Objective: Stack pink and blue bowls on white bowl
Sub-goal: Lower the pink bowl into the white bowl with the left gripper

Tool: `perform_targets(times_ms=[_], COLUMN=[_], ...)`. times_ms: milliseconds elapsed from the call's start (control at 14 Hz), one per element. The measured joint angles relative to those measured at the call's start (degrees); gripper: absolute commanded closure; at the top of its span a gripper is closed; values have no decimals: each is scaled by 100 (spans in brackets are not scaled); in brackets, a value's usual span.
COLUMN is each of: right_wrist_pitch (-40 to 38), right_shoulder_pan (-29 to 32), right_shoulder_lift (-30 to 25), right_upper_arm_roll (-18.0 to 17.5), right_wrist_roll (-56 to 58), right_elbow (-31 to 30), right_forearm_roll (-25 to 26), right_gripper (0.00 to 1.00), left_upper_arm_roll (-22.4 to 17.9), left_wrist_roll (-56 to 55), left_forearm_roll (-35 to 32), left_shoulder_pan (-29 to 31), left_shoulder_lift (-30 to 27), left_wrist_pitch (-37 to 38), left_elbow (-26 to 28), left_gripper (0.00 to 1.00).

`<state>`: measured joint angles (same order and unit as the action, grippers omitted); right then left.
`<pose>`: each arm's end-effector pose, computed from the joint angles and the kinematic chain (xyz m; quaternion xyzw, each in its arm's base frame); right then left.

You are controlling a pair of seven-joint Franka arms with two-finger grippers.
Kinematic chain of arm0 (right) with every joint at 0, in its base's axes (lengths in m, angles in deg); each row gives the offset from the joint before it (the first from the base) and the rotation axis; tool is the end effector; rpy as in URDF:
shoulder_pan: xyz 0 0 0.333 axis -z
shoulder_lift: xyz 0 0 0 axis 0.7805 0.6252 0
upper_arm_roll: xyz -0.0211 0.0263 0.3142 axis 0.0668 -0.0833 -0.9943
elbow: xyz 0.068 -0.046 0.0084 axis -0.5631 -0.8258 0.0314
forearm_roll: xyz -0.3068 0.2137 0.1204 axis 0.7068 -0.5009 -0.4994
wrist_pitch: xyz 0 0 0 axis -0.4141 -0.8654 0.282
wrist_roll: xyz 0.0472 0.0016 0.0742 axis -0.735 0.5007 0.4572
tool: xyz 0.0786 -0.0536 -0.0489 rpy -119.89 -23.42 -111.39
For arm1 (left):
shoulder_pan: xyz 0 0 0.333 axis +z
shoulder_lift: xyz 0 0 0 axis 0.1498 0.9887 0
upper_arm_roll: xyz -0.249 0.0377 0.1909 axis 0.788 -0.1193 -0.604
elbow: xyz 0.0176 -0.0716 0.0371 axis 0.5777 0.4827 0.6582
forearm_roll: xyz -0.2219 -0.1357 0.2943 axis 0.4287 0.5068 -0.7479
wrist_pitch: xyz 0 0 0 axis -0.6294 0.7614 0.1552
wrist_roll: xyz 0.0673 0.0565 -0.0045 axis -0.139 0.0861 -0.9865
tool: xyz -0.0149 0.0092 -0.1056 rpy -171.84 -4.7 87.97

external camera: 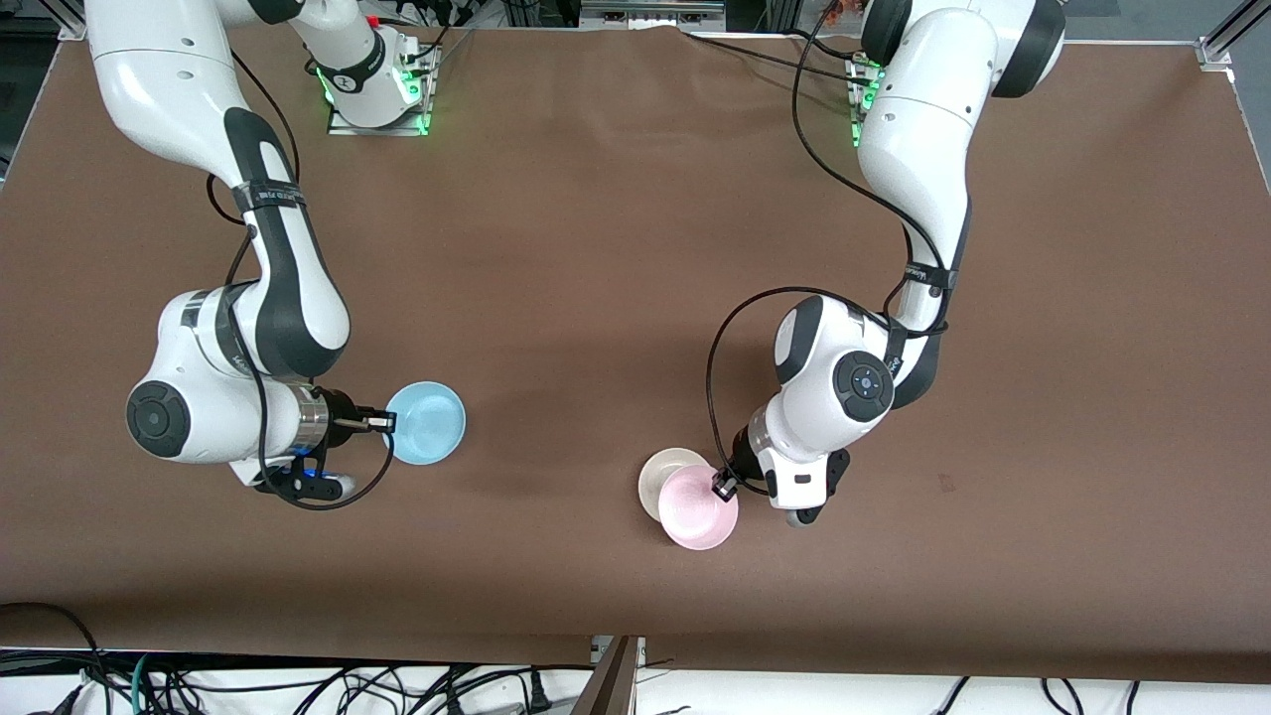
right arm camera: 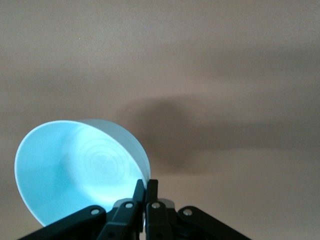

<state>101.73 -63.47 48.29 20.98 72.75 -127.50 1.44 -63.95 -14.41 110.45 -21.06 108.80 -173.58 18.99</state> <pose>0.7102 0.1367 0.3018 -0.9892 0.0473 0.1077 0.0880 0.7196 -0.3381 0.2516 0.8853 0.4322 -0.0139 0.1709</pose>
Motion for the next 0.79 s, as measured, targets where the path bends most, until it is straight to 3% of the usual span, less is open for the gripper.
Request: perform_targets(times_ms=[573, 645, 717, 788], right_wrist_pitch=[-7, -7, -7, -7], right_shoulder_pan=[0, 0, 0, 0], right_shoulder_lift=[0, 0, 0, 0], right_upper_arm_roll=[0, 0, 0, 0], right_wrist_roll=[-1, -1, -1, -1], right_elbow=[0, 0, 0, 0], right_forearm_roll=[-1, -1, -1, -1], right_gripper=[100, 100, 100, 100], left_upper_arm_roll=[-3, -3, -3, -6], left_wrist_roll=[9, 10, 11, 11], left_forearm_roll=[-41, -44, -45, -45], left_shoulder_pan=[-48, -50, -51, -51], left_shoulder_lift=[151, 152, 152, 153], left_wrist_pitch=[-42, -41, -42, -42], left_elbow=[-10, -10, -10, -10], left_gripper=[100, 88, 63, 52])
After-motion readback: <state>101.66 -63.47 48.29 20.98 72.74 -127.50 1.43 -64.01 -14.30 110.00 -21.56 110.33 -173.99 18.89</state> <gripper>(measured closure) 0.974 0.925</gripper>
